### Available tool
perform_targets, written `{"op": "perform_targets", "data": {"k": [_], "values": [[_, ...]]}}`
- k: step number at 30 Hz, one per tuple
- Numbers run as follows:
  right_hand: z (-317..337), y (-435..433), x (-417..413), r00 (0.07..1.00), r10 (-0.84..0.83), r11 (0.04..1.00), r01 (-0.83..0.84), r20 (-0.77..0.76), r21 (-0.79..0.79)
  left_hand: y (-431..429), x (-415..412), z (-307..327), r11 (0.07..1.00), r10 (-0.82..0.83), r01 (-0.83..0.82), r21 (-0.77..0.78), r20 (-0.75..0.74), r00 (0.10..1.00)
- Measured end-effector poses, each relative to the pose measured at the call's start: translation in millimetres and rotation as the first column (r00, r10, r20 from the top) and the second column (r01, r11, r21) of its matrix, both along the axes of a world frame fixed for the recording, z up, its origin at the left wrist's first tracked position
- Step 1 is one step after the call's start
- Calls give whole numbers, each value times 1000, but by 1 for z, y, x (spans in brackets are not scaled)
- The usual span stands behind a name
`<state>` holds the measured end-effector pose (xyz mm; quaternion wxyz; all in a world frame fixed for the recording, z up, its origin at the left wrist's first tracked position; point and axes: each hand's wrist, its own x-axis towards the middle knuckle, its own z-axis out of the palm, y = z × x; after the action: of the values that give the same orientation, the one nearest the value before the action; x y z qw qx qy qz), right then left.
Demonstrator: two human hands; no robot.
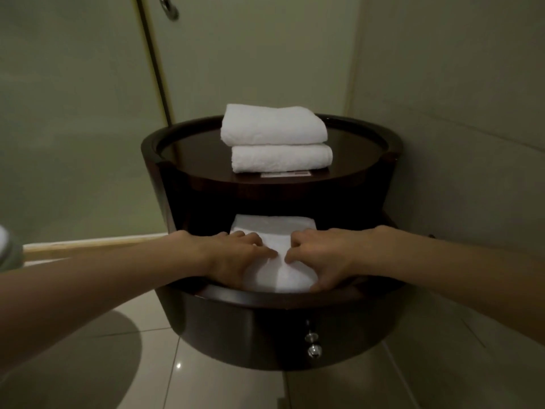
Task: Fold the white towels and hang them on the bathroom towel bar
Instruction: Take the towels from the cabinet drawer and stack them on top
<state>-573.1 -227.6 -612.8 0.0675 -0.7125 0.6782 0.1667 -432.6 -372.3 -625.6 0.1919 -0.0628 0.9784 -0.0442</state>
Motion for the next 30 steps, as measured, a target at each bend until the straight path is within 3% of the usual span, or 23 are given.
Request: {"op": "perform_targets", "data": {"k": [9,21,26,30], "values": [[-11,-10,2,999,-38,999,38,-2,14,4,-12,5,993,-75,73,-92,-21,997],[17,-9,-4,970,-119,985,142,214,-95,-10,-4,24,987,40,-11,157,-177,983],[41,-11,-8,970,-113,959,163,215,-232,-11,-4,39,957,117,-69,283,-158,980],[56,-12,-14,941,-148,904,253,303,-345,-14,-3,56,924,176,-78,375,-235,956]]}}
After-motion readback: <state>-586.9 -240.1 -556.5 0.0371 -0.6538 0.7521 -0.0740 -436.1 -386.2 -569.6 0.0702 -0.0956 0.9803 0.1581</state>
